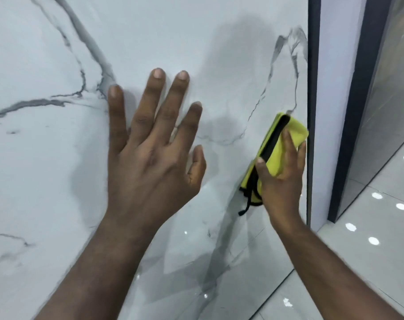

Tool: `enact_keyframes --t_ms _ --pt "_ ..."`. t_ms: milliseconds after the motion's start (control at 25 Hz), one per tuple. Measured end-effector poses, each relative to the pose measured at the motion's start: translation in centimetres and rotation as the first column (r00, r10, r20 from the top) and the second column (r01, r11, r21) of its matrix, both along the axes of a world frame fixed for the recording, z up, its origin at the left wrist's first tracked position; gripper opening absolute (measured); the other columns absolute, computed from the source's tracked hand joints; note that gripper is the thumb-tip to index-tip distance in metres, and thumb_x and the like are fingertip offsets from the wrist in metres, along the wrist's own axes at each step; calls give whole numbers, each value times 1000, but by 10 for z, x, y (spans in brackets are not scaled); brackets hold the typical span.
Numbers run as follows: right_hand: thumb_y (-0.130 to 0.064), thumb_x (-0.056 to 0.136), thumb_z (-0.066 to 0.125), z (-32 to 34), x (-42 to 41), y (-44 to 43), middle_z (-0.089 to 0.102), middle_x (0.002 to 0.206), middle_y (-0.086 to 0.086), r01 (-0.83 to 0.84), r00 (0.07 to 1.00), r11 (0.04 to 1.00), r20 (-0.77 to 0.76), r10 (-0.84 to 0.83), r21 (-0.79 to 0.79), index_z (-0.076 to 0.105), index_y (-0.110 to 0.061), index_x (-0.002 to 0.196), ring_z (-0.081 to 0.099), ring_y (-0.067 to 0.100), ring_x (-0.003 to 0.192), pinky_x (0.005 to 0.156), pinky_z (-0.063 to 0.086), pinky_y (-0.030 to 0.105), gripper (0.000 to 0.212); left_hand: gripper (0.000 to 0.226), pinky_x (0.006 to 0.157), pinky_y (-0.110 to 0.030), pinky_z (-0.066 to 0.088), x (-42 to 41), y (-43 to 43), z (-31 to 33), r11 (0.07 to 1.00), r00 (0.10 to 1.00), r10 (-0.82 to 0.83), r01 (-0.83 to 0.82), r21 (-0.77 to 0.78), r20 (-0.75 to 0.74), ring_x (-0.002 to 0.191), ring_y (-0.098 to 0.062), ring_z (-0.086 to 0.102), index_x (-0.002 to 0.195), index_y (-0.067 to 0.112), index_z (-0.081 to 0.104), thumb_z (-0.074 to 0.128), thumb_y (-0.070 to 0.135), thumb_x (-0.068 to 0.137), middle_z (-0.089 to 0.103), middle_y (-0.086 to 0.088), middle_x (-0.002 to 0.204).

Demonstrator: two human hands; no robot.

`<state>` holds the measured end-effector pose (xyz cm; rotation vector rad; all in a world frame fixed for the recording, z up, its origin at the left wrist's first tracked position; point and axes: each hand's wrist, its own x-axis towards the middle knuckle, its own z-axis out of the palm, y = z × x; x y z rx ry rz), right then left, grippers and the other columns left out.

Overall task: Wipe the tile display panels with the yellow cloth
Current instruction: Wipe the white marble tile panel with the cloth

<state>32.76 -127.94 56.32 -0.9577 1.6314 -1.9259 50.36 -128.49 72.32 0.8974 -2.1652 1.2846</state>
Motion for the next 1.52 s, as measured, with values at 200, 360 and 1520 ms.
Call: enact_keyframes --t_ms 200,360,1520 --pt "-25 108 63 42 62 17 -10 178 2 -73 917 977 -399 -13 -199 32 -36 166 -2 4 162 130 19 36 67 57 134 -63 10 53 31 -2 998 999 38 -37 57 -12 165 -34 23 157 10 55 56 28 104 29 -12 177" --pt "-30 106 65 22 90 40 -12 178 -7 -87 982 994 -171 74 -73 24 -51 164 -3 5 163 130 23 49 74 56 133 -63 7 95 51 4 997 995 74 -72 20 -73 165 -34 23 157 10 56 55 30 104 29 -12 176" --pt "-31 103 70 -12 121 57 -5 179 -6 -78 997 997 -9 78 0 28 -44 164 -5 -11 157 131 23 38 76 71 129 -58 30 130 47 8 987 970 122 -97 -127 211 162 -28 32 166 8 41 55 40 104 33 -8 175"
